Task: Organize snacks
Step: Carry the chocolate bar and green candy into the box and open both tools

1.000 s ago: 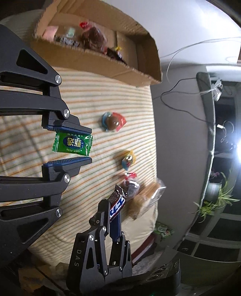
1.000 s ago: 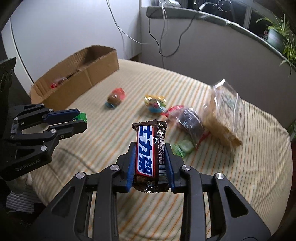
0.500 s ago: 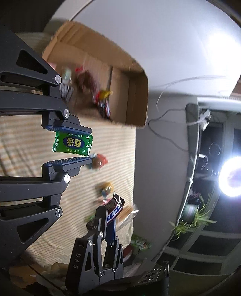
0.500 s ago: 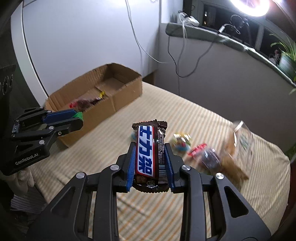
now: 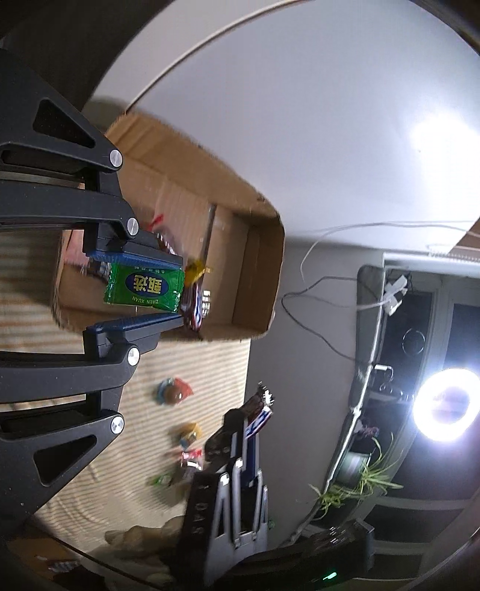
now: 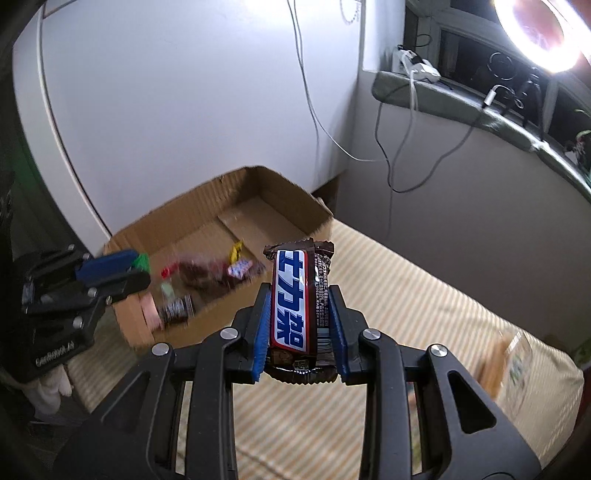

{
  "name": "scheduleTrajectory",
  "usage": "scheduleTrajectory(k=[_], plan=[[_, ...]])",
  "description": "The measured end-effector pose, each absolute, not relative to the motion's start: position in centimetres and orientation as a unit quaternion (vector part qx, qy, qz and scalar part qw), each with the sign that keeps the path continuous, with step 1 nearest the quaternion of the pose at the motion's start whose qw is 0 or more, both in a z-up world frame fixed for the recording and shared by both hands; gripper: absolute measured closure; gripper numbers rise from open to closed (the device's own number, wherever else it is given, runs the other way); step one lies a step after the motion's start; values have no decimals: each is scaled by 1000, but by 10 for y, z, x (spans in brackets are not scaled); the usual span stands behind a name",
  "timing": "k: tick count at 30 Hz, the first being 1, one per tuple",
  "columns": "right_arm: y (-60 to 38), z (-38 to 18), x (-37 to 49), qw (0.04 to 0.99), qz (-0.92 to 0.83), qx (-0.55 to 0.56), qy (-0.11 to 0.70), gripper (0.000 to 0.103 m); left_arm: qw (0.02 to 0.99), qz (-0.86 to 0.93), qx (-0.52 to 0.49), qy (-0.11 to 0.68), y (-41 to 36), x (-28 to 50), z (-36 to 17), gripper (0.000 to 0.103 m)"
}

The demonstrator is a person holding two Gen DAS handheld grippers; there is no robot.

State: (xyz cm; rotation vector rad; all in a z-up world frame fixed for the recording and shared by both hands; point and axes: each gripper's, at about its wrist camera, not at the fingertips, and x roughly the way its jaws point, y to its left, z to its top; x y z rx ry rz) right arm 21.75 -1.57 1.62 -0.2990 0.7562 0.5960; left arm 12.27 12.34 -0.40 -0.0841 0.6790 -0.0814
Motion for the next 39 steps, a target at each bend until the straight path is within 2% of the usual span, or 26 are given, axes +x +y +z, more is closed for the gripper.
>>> scheduleTrajectory(k=[22,39], plan=[[70,-23,286,852,299,-162,398,73,935,-19,-54,350,150,139,-18,81],[86,-33,288,844,310,-179,400,73,935,-8,-53,351,150,143,-19,79]])
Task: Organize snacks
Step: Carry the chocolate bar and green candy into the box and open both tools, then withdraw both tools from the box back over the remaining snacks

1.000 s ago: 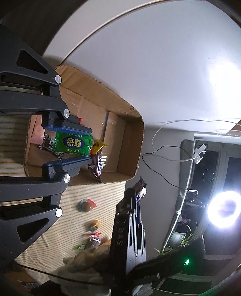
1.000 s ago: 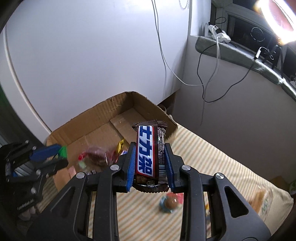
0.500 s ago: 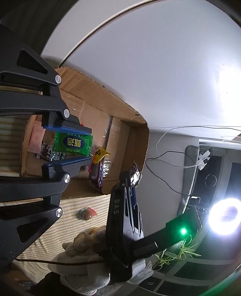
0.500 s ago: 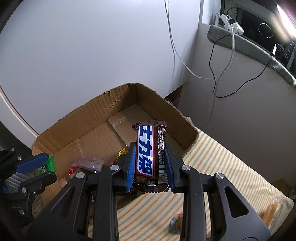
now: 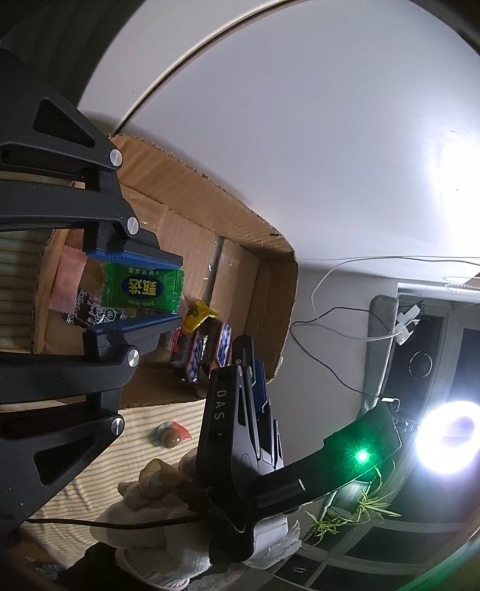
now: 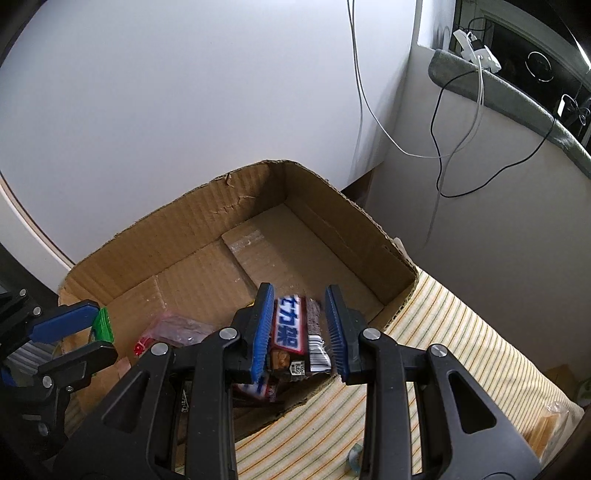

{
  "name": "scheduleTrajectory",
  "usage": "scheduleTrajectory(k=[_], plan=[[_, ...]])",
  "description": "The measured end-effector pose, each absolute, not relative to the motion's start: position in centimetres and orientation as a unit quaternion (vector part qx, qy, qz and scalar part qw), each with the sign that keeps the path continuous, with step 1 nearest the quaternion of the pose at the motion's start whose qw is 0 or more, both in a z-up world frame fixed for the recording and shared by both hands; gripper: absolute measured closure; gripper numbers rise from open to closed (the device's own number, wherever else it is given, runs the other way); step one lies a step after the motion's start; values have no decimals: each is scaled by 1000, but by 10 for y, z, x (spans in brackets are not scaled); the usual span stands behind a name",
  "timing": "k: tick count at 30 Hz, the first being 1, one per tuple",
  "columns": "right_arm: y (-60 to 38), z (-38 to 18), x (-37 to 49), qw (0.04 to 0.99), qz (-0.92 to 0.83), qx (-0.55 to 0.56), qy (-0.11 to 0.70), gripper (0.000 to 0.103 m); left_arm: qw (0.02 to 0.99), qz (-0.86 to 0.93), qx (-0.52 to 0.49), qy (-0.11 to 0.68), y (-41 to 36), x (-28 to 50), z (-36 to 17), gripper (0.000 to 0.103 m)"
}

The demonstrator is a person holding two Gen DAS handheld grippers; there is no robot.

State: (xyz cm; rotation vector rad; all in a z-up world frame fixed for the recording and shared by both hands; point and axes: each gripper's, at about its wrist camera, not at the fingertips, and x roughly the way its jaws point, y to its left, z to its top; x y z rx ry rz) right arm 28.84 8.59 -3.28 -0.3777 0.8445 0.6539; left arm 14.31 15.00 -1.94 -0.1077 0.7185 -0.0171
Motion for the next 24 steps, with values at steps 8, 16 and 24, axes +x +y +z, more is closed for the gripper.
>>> scheduleTrajectory(k=[8,16,24], plan=[[81,-24,282,854,303,-180,383,46,938,1,-46,345,146,139,-17,53],[68,-10,277,868,290,-174,364,23,942,4,-39,334,142,132,-8,49],[48,3,266,879,288,-150,350,23,945,3,-31,325,132,123,-1,49]])
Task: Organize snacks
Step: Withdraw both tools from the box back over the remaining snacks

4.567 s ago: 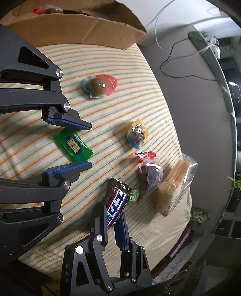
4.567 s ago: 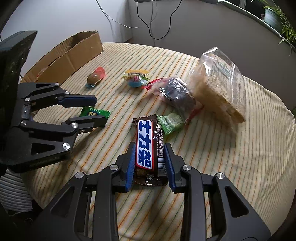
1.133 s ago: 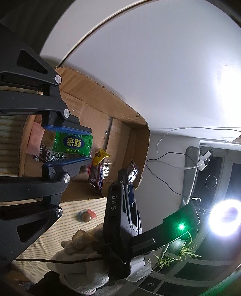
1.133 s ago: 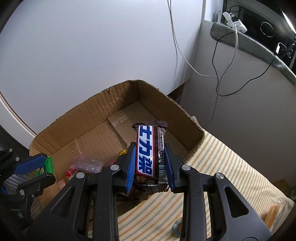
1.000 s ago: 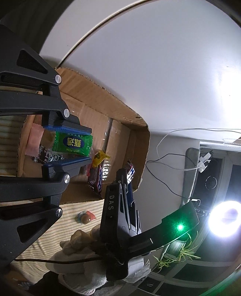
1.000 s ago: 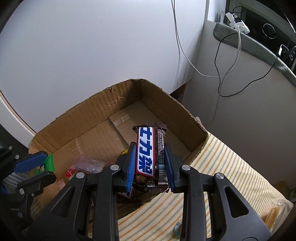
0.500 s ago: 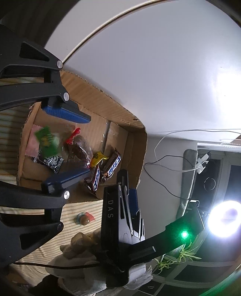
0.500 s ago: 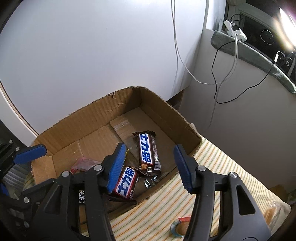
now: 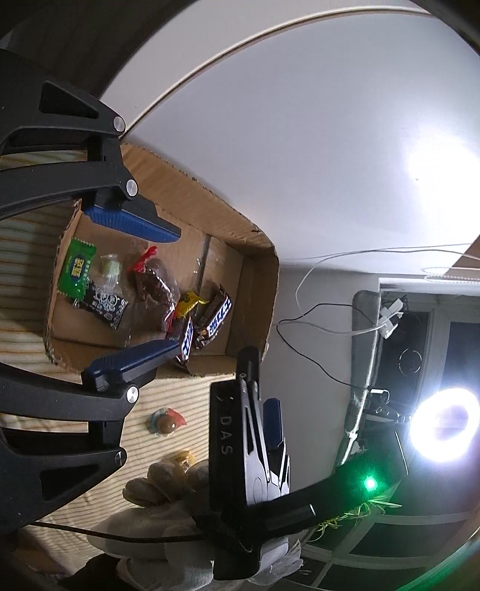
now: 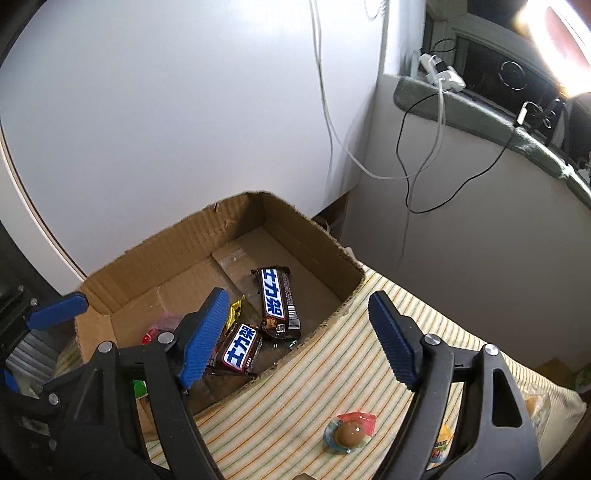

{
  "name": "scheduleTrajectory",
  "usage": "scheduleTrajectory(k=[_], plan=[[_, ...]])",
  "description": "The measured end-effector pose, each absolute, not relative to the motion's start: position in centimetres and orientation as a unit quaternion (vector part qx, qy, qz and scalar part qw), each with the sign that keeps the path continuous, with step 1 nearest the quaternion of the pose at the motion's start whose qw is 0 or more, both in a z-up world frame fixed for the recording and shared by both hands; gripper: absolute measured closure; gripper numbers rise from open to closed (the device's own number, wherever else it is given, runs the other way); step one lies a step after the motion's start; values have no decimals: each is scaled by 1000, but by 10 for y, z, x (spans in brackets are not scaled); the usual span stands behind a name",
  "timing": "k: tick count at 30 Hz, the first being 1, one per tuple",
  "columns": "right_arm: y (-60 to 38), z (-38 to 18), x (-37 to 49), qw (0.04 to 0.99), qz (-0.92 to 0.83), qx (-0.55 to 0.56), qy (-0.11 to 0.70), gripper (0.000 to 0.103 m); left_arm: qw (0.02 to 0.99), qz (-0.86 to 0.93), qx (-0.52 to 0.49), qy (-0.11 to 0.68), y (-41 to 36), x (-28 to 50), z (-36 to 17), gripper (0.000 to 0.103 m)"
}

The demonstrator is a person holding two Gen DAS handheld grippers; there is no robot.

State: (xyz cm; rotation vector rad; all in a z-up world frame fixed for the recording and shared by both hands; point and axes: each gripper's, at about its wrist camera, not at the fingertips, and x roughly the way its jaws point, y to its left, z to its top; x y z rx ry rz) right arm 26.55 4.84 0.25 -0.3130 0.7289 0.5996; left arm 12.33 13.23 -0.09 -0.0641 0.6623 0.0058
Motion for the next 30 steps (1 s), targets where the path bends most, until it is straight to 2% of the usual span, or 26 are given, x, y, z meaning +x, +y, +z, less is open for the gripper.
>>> scheduleTrajectory(k=[10,30], plan=[[10,17,250,891,281,-140,328,23,950,-8,-19,312,113,111,8,49],[-88,23,205,907,232,-115,333,22,952,-60,-6,299,60,101,16,49]])
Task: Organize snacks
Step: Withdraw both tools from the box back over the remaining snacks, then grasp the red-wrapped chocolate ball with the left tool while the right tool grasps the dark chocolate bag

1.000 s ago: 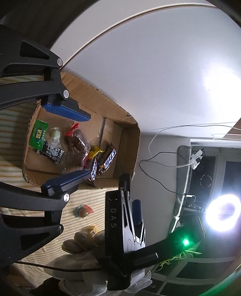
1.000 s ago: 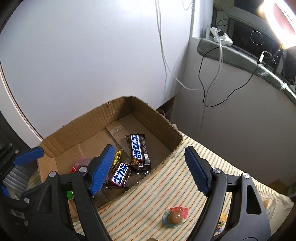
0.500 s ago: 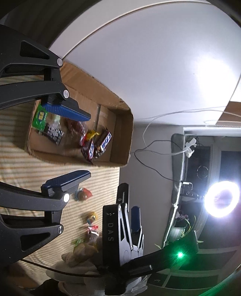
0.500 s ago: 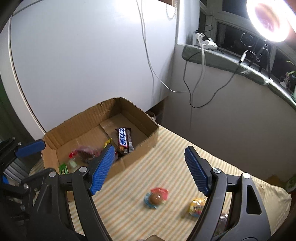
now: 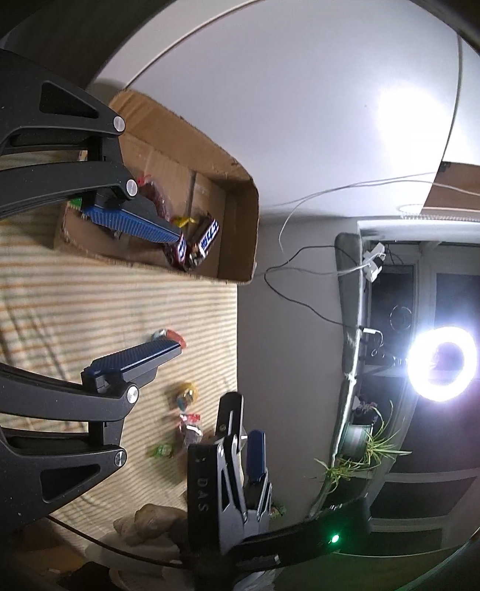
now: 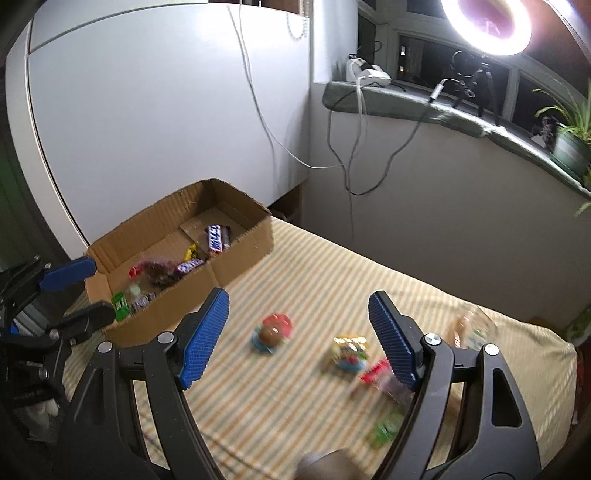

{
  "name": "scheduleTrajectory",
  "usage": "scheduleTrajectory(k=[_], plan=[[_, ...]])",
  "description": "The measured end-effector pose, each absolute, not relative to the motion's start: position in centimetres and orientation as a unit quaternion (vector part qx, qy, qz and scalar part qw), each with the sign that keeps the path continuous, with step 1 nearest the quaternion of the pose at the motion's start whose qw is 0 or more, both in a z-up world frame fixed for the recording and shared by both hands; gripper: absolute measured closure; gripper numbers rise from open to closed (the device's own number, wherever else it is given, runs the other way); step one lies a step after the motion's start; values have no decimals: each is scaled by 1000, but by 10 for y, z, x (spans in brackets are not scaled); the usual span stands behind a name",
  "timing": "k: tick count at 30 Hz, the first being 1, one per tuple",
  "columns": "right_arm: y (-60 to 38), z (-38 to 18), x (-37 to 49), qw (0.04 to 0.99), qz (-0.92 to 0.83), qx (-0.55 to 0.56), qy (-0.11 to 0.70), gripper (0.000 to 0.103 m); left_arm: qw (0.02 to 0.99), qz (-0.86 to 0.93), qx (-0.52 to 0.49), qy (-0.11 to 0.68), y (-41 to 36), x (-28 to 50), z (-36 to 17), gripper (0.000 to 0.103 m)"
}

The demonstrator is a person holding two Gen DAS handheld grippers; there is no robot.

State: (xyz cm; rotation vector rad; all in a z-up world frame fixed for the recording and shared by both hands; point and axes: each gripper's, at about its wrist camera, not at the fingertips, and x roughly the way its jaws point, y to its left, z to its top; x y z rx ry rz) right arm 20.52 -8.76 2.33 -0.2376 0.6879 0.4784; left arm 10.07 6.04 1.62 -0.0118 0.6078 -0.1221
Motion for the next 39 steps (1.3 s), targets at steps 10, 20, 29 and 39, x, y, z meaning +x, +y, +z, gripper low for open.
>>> scheduleTrajectory(k=[10,20,29,39], plan=[[-158,25,175,922,197,-87,321,22,945,-94,-21,313,35,103,3,49],[-204,-18,159,904,191,-74,374,38,928,-125,-32,348,7,124,-25,50],[-210,-65,178,880,178,-55,436,50,915,-125,-23,383,-9,155,-48,58],[-212,-82,206,871,159,-36,463,52,910,-113,-6,399,-18,187,-63,59]])
